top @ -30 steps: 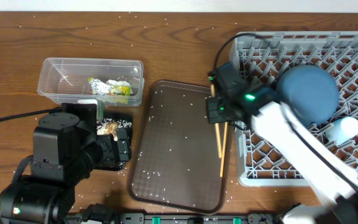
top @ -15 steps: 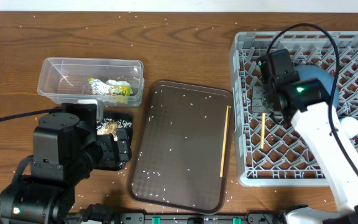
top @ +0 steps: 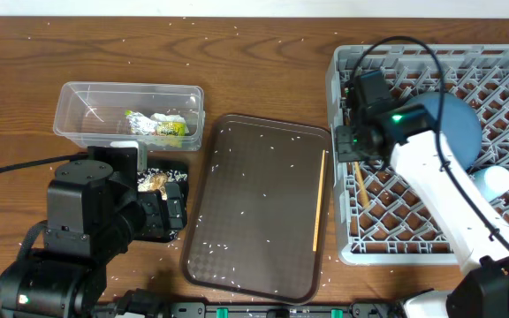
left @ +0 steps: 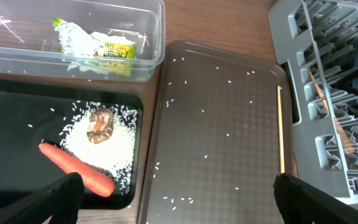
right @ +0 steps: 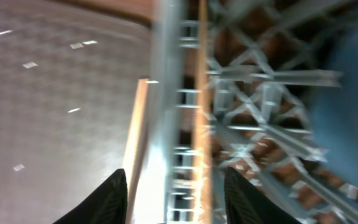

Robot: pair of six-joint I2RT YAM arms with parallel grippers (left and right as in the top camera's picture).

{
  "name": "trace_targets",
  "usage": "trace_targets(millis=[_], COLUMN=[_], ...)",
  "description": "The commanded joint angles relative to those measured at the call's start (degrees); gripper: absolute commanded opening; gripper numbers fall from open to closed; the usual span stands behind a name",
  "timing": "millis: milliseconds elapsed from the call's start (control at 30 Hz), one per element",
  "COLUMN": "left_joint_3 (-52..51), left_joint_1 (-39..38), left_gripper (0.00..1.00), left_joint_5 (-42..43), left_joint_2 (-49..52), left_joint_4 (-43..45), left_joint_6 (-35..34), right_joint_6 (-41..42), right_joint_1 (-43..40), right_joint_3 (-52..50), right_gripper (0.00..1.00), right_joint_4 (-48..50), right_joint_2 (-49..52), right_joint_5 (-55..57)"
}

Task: Sort waste into correct bins and load items into the dishwasher rack
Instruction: 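Carry the chopstick right and drop it into the grey rack, then grasp the second chopstick and place it into the grey rack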

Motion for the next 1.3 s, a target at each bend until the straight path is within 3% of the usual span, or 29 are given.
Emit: trace_targets(millis=[0,300,600,933,967,1067,1133,1267], left_joint_3=[1.05,1.05,1.07,1.05,1.05,1.05,1.05,1.05], left_joint_1=[0.28,0.28,0.28,0.28,0.28,0.28,0.28,0.28], left_gripper=[0.98,0.98,0.98,0.98,0.98,0.98,0.98,0.98], left_joint_5=[-0.52,-0.5,-0.52,-0.52,-0.52,-0.52,-0.52,-0.52], left_joint_2=[0.04,0.04,0.04,0.04,0.04,0.04,0.04,0.04], left_joint_4=[-0.15,-0.15,-0.15,-0.15,-0.15,-0.15,-0.15,-0.15], left_joint_6=[-0.04,-0.02,-0.02,-0.02,-0.02,-0.04,-0.02,-0.02], right_joint_6=[3.21,18.95,20.06,20.04,20.04,19.5,14.53,11.23], right_joint_1=[4.59,13.68,13.75,12.74,12.79,12.79,12.85,13.0], right_joint_3=[0.02,-0.92,-1.79,-1.84,-1.88,-1.92,-1.92,-1.92], right_gripper=[0.46,0.45,0.48,0.49,0.48,0.33,0.26,0.25], right_joint_4=[0.59,-0.92,-1.27,-0.46,-0.35,0.5,2.25,3.21], right_joint_2=[-2.01,5.95,17.99,23.8,24.13,24.59,24.59,24.57], right_joint_5=[-2.36,3.23,1.81,-0.13,-0.28,-1.36,-3.54,-5.27])
